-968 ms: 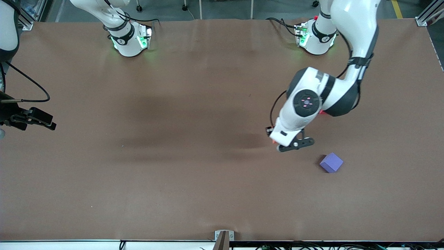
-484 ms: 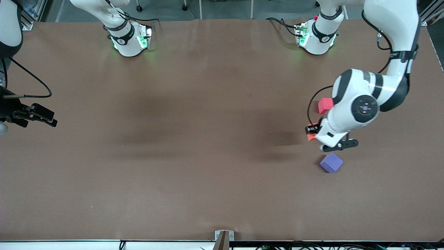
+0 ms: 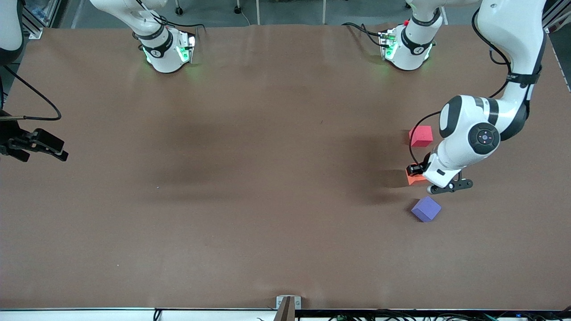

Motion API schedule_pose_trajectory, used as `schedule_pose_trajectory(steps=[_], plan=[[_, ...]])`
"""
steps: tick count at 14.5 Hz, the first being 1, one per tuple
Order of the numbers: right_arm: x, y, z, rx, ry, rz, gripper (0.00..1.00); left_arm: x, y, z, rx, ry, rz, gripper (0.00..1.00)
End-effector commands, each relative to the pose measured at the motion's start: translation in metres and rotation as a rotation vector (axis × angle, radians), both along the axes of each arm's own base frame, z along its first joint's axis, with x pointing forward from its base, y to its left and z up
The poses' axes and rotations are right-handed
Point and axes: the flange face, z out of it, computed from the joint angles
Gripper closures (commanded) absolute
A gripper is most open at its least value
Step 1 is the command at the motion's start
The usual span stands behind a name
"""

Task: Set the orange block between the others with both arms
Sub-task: 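Lower the orange cube between the red and purple cubes, open the left gripper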

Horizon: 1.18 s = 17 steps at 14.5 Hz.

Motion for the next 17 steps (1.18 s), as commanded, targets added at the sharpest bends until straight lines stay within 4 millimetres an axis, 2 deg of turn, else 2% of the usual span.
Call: schedule_pose_trajectory(steps=[1,6,9,10,17], plan=[[-0.006,0.002,0.003,-0.015,0.006,0.01,0.0,-0.016,0.014,-0.013,0.003,-0.029,-0.033,0.73],[-0.006,0.002,0.003,-0.015,0.006,0.01,0.0,-0.012,0.038,-0.037,-0.009,-0.031,-0.016,0.73],[-0.006,0.002,0.003,-0.012,0.006,0.012,0.0,-0.014,0.041,-0.044,-0.011,-0.019,-0.041,0.73],[-0.006,0.0,0.003,-0.011,0.006,0.009,0.0,-0.014,0.05,-0.047,-0.013,-0.017,-0.036,0.73],[-0.006,0.008,0.003,-0.008,0.006,0.024,0.0,-0.011,0.05,-0.059,-0.02,-0.017,-0.046,0.73]])
